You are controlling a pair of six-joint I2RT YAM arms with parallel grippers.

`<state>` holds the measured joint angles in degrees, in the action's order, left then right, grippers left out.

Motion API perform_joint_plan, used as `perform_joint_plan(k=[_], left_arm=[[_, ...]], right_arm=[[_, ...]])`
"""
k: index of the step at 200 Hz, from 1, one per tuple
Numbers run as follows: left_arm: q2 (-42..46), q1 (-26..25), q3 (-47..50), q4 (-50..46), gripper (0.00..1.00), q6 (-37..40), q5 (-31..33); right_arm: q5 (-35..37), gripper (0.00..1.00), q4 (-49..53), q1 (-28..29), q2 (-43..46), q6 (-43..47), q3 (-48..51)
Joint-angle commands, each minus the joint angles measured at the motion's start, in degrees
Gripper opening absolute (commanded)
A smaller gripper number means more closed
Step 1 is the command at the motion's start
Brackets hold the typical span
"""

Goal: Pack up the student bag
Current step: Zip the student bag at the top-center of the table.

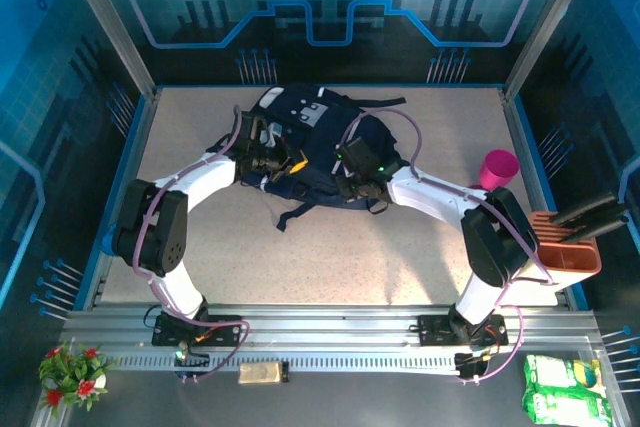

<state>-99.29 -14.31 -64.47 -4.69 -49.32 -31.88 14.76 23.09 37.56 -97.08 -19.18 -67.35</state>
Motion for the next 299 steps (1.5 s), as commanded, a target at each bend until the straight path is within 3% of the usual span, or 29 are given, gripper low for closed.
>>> perform_joint_plan(k=[1,46,81,114,133,193,209,244,299], left_arm=[[0.5,2.2,-2.5,-0.9,0.00,2.1,-0.2],[-0.1,2.6,-3.7,-1.3,0.00,2.6,-0.3],[-0.6,3.2,-5.1,-3.2,0.00,4.3,-0.5],[-1.6,3.4,-6.1,-4.0,0.00,5.1,-1.3],[-2.2,3.5,-6.8,-4.4,0.00,5.2,-1.6],[-3.0,5.5,-9.4,-6.8,0.00,7.3,-0.8],[-3.1,5.9,-9.6,-6.7,0.00,7.0,-0.2],[0.6,7.4,-4.9,-3.3,0.38,2.7,2.1],[15.1,10.8,9.9,0.5,0.53,-4.2,8.5]], right_arm=[[6.4,0.13,2.3,-3.3,1.9,1.4,1.5],[-1.4,0.26,2.7,-4.0,0.2,6.7,-1.0],[0.3,0.27,2.4,-5.3,-0.3,7.5,-1.4],[-7.1,0.29,-1.8,-5.8,0.7,11.1,-0.1],[-9.1,0.24,-2.2,-5.8,-0.2,13.1,-0.9],[-4.3,0.05,-3.1,-6.8,0.4,13.0,-0.8],[-5.9,0.01,-3.3,-6.7,1.1,12.1,-1.0],[-10.6,0.00,-3.1,-3.1,0.1,11.2,-4.3],[-16.9,0.00,-2.9,5.2,-7.4,10.1,-14.2]])
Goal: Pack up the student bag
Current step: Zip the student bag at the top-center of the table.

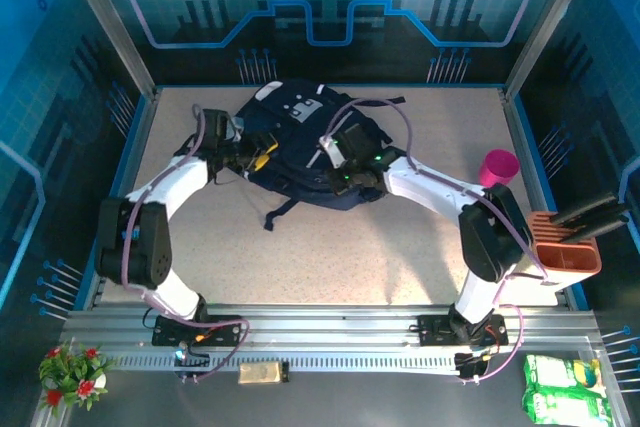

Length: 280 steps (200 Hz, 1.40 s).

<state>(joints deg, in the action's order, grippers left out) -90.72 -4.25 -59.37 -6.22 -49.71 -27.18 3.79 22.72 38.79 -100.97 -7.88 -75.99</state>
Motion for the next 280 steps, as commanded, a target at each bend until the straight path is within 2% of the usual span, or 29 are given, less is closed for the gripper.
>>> perform_joint_plan(k=[1,39,61,99,136,190,243,280], left_arm=[[6.7,0.7,5.1,2.0,0.53,-3.9,3.9],[15.1,0.8,14.9,4.7,0.56,-12.0,7.4],[17.5,0.7,17.9,6.6,0.53,-14.8,8.4],[15.8,0.7,17.5,6.6,0.46,-14.2,8.1],[11.4,0.7,15.0,7.0,0.33,-13.3,7.2],[8.0,1.2,13.8,6.7,0.00,-11.5,10.0],[8.4,1.4,12.4,5.0,0.00,-8.4,9.7],[7.1,1.4,9.8,4.1,0.00,-5.8,6.6]], right_arm=[[-6.1,0.00,-2.5,4.1,-3.7,-1.3,-5.8],[-10.5,0.00,-2.6,8.7,-10.4,-2.4,-14.0],[-11.6,0.00,-2.0,10.1,-13.1,-2.8,-17.5],[-12.3,0.00,-1.3,10.8,-14.2,-2.8,-18.9],[-10.6,0.01,-0.7,10.6,-13.2,-2.6,-16.8],[-8.1,0.03,-1.6,4.3,-7.4,-2.1,-7.7],[-0.9,0.01,-1.8,-4.4,-4.9,-4.9,-3.6],[2.8,0.00,-0.3,-5.8,-4.0,-6.2,-4.6]])
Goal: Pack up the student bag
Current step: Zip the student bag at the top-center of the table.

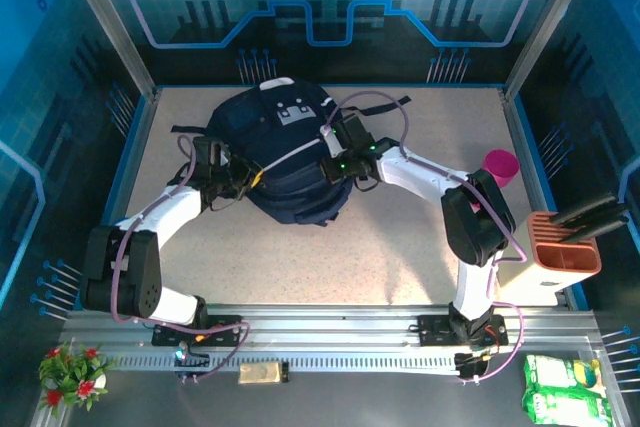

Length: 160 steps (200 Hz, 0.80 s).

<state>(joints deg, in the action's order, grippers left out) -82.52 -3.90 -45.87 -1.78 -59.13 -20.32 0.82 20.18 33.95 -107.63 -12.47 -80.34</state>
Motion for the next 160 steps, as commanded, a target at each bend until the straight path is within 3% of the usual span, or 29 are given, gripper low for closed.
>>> perform_joint_plan(k=[1,48,87,120,160], left_arm=[[-1.2,1.0,-3.8,-0.3,0.00,3.7,-0.4],[-6.7,0.8,-12.6,-5.7,0.00,10.5,-2.6],[-11.6,0.9,-19.1,-9.3,0.00,14.3,2.9],[-9.7,2.0,-18.4,-9.5,0.19,14.4,10.6],[-1.2,3.8,-11.3,-10.1,0.40,12.3,13.4]], right_arm=[[5.7,0.00,2.2,-1.0,2.8,-1.6,-0.2],[-0.4,0.00,-3.5,0.4,10.4,-0.1,10.2],[-6.0,0.00,-8.9,4.0,14.2,-0.6,15.9],[-7.0,0.00,-10.8,7.5,10.5,-2.7,12.1],[-8.4,0.00,-11.4,10.2,3.4,-5.7,3.7]])
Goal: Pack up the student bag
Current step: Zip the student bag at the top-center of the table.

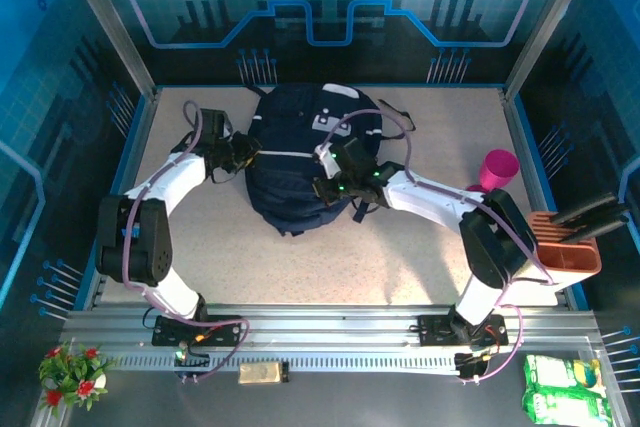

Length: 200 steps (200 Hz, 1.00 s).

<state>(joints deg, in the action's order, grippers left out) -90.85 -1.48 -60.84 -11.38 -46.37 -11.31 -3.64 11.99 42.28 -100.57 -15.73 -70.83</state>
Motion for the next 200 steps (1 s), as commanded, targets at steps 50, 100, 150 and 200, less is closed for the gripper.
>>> perform_joint_plan(k=[50,100,150,200], left_arm=[[15.7,1.3,12.5,2.0,0.50,-8.3,-2.5],[10.8,-1.3,12.8,10.3,0.45,-14.0,-9.5],[4.8,-3.7,10.1,12.4,0.29,-14.4,-9.2],[3.6,-3.6,7.9,8.5,0.05,-10.9,-7.6]], right_arm=[[-7.6,0.00,-2.4,4.3,-9.2,-3.6,-12.5],[-8.6,0.00,-1.1,4.6,-9.6,-3.2,-12.8],[-7.4,0.00,-0.6,4.7,-8.6,-3.4,-11.5],[2.6,0.00,1.5,3.6,-4.8,1.9,-4.1]])
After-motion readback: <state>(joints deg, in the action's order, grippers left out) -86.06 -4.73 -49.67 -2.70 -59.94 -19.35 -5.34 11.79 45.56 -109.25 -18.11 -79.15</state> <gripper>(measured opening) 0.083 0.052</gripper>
